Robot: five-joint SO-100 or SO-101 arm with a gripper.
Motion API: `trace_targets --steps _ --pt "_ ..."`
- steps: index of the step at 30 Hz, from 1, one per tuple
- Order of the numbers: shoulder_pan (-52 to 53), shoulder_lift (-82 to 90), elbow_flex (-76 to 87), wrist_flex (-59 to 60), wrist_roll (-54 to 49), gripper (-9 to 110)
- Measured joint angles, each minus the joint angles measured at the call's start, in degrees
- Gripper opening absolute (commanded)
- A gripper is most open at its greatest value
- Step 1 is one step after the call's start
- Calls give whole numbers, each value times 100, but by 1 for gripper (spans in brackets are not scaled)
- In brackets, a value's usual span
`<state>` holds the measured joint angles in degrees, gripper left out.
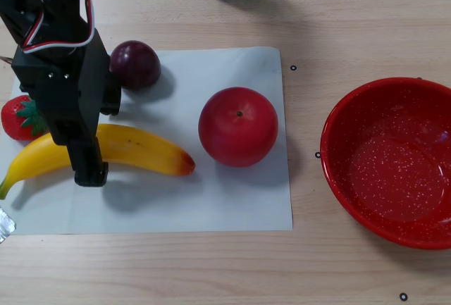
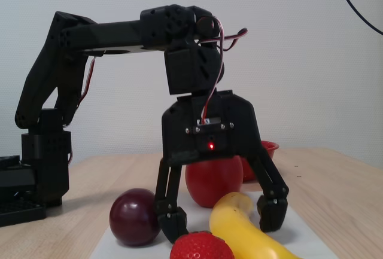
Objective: Grasp the banana and put it in the red bowl.
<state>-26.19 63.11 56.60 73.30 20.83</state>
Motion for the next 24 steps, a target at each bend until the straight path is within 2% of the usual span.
trace_targets --steps 10,16,24 --pt "44 -290 -290 -141 0 46" --pt "70 -316 -413 -149 0 34" --pt "18 -316 -483 9 44 12"
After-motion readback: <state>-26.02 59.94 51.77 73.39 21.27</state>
